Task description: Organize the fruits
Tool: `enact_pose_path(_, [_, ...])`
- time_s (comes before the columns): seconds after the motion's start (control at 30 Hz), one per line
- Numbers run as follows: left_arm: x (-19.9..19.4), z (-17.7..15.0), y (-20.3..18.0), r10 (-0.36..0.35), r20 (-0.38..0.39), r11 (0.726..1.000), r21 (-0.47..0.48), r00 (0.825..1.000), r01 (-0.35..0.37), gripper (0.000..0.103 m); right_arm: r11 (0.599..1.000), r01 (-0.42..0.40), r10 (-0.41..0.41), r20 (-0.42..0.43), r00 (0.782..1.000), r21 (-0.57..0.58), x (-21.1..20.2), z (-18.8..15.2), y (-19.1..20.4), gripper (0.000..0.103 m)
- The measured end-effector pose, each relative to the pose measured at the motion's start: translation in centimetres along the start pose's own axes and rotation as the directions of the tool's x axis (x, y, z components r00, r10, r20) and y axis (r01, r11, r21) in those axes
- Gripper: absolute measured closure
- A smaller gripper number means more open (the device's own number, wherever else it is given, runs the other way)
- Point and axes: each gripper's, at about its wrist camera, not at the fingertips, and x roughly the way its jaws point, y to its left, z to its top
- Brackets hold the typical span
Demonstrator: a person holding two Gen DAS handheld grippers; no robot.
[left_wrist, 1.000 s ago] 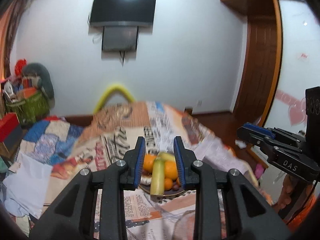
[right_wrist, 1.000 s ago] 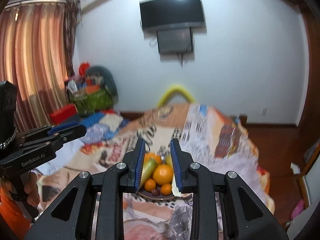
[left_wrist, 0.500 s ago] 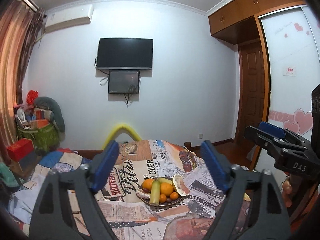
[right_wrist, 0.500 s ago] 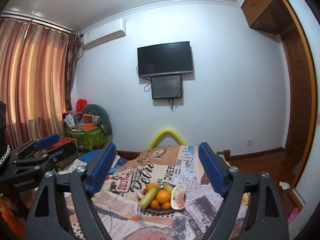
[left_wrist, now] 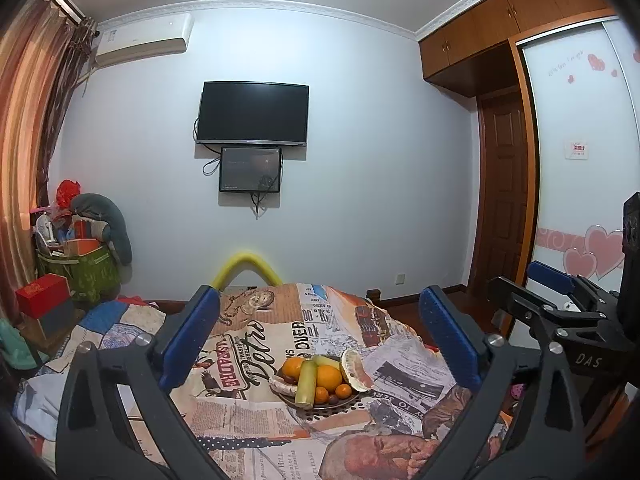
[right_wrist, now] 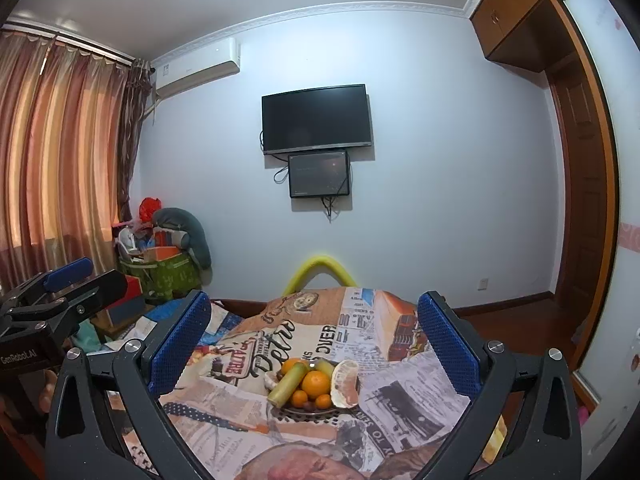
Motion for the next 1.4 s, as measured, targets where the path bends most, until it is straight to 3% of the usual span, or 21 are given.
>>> enact_pose_path(1.4, [1.4, -0.5, 0.2, -0.029, -0.04, 1.0, -0.007, 0.999, 0.029, 0.0, 1.0, -0.005, 0.005, -0.007, 1.0, 0.008, -0.1, 0.0, -0.3, 0.0])
